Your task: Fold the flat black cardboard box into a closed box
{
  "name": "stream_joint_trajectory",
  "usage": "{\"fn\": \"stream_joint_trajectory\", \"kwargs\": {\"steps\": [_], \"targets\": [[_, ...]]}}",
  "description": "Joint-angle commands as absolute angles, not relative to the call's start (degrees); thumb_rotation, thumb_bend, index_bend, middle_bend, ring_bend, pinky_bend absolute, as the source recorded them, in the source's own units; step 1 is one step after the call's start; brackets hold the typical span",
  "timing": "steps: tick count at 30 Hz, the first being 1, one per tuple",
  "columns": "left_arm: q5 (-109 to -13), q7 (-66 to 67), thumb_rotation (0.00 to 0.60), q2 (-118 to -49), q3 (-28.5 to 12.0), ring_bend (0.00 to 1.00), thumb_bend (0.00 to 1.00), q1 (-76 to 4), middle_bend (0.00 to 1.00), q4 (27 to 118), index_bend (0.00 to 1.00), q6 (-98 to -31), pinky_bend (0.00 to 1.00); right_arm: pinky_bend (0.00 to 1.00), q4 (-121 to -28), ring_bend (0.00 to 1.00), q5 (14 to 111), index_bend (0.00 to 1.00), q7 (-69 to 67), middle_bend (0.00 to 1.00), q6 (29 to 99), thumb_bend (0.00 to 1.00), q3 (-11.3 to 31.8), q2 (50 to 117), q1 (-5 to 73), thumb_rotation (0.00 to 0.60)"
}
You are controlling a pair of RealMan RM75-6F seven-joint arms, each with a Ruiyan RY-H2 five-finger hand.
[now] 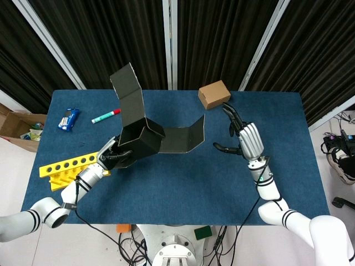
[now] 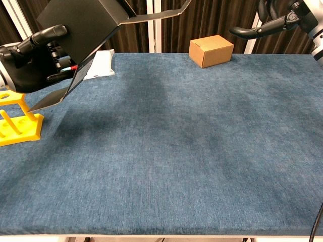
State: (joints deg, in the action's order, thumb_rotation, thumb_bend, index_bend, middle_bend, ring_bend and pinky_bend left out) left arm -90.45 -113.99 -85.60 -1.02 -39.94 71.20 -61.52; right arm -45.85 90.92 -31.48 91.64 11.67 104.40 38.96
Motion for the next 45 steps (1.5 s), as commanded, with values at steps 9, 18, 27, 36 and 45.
{"fn": "stream_joint_trajectory", "kwargs": {"steps": [9,18,27,36,45], "targets": [[-90.5,-115.8,0.600,-85.2,-1.2,0.64,0.14,-40.2,0.31,72.4,0.34,-61.9,0.95,0.85,-40.4,0.70,90.4,0.00,-31.5,0.04,95.1,0.00,13.4,111.4,39.9,0.600],[-90.7,-115.5,0.600,-84.5,-1.5,0.64,0.14,-41.0,0.31,74.2,0.34,-61.2,0.95,0.85,-37.4,0.70,89.8,0.00,-31.6,0.03,96.8,0.00,16.2,117.7,44.3,0.600],[-91.3,-106.6,0.600,-84.0,-0.6,0.64,0.13,-42.4,0.31,74.8,0.34,-58.7,0.95,0.85,-38.8,0.70,90.6,0.00,-29.3,0.03,97.6,0.00,17.9,119.2,48.7,0.600],[-89.7,-98.8,0.600,-83.5,-0.6,0.64,0.13,-43.1,0.31,75.4,0.34,-56.1,0.95,0.85,-46.8,0.69,94.0,0.00,-21.7,0.03,94.8,0.00,15.1,114.0,50.5,0.600],[-89.2,-91.6,0.600,-83.8,-0.2,0.63,0.13,-43.0,0.31,74.2,0.34,-55.0,0.95,0.85,-56.2,0.69,97.0,0.00,-13.1,0.06,87.2,0.00,11.5,105.7,52.1,0.600]]}}
